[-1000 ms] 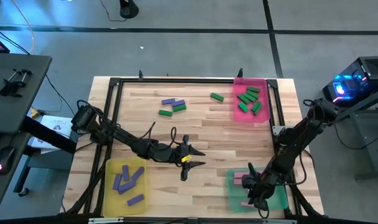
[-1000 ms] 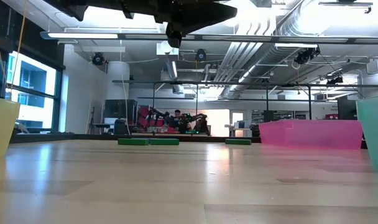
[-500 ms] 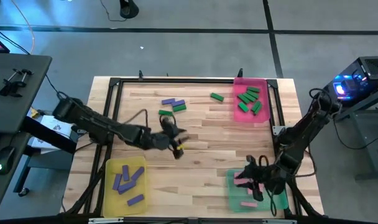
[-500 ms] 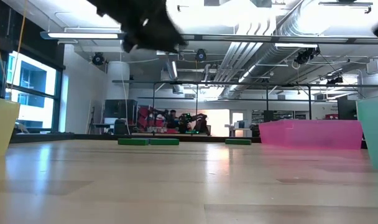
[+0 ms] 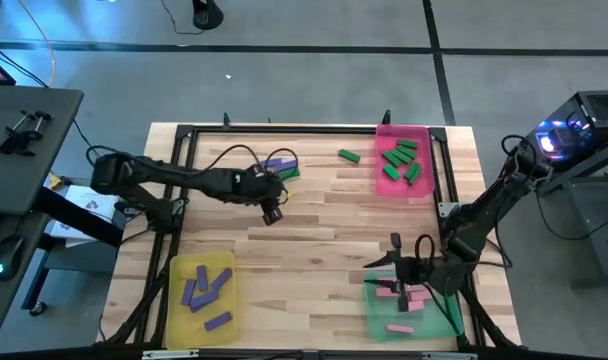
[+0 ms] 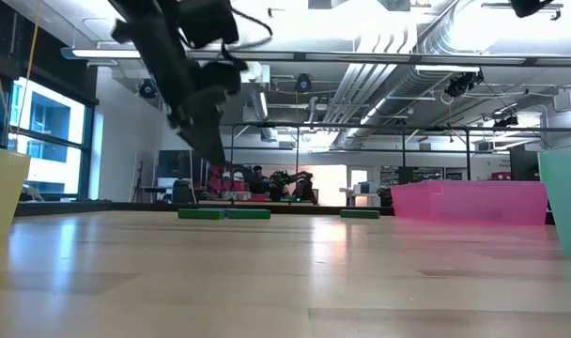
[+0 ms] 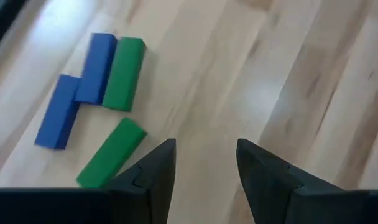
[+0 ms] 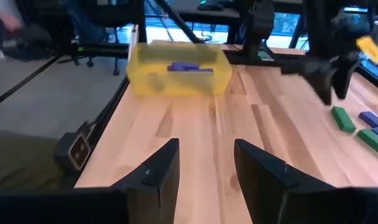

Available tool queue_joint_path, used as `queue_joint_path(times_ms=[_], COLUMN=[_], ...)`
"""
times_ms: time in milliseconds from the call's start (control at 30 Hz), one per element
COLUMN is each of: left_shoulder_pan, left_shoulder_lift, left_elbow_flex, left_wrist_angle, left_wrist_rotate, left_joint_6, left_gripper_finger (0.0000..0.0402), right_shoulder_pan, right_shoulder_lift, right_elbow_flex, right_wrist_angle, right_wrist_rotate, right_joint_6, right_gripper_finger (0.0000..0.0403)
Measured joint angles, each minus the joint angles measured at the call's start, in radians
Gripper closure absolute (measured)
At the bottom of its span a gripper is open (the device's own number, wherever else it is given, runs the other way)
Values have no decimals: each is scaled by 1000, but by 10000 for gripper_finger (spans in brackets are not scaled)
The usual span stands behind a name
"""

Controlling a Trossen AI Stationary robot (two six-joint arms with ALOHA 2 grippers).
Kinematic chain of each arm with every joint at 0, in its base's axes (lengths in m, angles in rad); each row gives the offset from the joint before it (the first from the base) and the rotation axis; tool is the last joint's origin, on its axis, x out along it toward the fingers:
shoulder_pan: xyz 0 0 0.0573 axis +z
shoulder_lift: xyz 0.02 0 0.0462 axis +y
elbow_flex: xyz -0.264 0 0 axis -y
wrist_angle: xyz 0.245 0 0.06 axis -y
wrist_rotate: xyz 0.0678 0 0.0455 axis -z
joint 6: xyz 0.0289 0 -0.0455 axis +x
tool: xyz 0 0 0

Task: Sort blocks
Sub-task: Put the green block into the pink bin

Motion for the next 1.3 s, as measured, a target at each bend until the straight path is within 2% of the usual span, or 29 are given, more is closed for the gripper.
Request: queue_joint_path(times_ms=[133, 400, 633, 867, 933, 1033, 1267, 1300], left_shoulder_pan=[52, 157, 240, 266, 250, 222, 148, 136], left_shoulder_lift=[75, 164, 218, 270, 278, 280, 281, 280], left_elbow_flex=[0, 0, 0, 5, 6, 6, 4, 4], left_wrist_angle=[21, 21, 31, 26, 19, 12, 8, 14], left_wrist_rotate=[25, 17, 14, 149, 160, 179, 189, 191], left_joint_6=[124, 247, 368, 442, 447, 451, 415, 404], left_gripper_finger=[217, 143, 135, 137, 146, 181, 333, 339], right_shoulder_pan=[-25, -32, -32, -32, -32, -32, -32, -34], right_shoulder_lift=[0, 1, 1, 1, 1, 1, 36, 50], right_elbow_flex=[0, 0, 0, 0, 0, 0, -8, -8], right_wrist_angle=[1, 5, 5, 3, 2, 1, 2, 9], right_wrist_rotate=[-24, -69, -69, -69, -69, -69, -68, -68], right_joint_6=[30, 47, 70, 96, 96, 96, 94, 94], right_gripper_finger=[265, 265, 265, 265, 265, 265, 265, 265])
